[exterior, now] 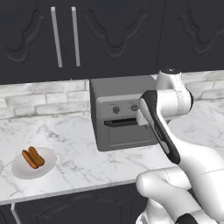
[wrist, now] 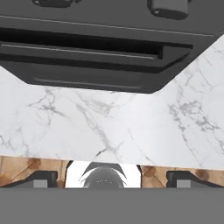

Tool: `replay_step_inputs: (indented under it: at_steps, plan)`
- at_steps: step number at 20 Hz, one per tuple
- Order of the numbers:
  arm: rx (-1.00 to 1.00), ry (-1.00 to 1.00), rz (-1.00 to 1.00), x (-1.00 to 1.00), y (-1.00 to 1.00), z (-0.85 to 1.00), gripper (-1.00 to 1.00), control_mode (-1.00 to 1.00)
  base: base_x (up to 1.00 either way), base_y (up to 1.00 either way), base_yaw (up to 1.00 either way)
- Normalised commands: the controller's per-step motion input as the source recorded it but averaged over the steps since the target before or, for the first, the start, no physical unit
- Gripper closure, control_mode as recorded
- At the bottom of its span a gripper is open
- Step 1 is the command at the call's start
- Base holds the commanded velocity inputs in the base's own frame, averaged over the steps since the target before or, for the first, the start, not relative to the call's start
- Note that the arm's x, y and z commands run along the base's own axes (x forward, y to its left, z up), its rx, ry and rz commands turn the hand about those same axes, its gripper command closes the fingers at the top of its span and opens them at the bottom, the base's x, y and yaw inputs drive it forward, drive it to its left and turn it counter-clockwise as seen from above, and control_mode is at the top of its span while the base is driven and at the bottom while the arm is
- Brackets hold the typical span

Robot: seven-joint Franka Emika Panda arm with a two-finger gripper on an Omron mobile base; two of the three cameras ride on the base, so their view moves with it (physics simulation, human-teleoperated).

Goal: Open the toaster oven door. Place the hotdog bun on the top rack in the toaster oven and place the chicken drumstick on the bottom rack.

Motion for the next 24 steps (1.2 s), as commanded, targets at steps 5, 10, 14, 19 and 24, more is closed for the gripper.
replay_step_inputs:
  at_steps: [5, 10, 14, 19, 24]
  plan:
    - [-0.01, 0.00, 0.00, -0.45, 0.00, -0.30, -1.00, -1.00, 0.00, 0.00, 0.00]
    - [0.00, 0.00, 0.00, -0.40, 0.00, -0.22, -1.00, -1.00, 0.00, 0.00, 0.00]
    - [0.00, 0.00, 0.00, -0.27, 0.00, -0.19, -1.00, -1.00, 0.00, 0.00, 0.00]
    - [0.00, 0.01, 0.00, -0.15, 0.00, -0.23, -1.00, -1.00, 0.00, 0.00, 0.00]
    - [0.00, 0.00, 0.00, -0.09, 0.01, -0.29, -1.00, -1.00, 0.00, 0.00, 0.00]
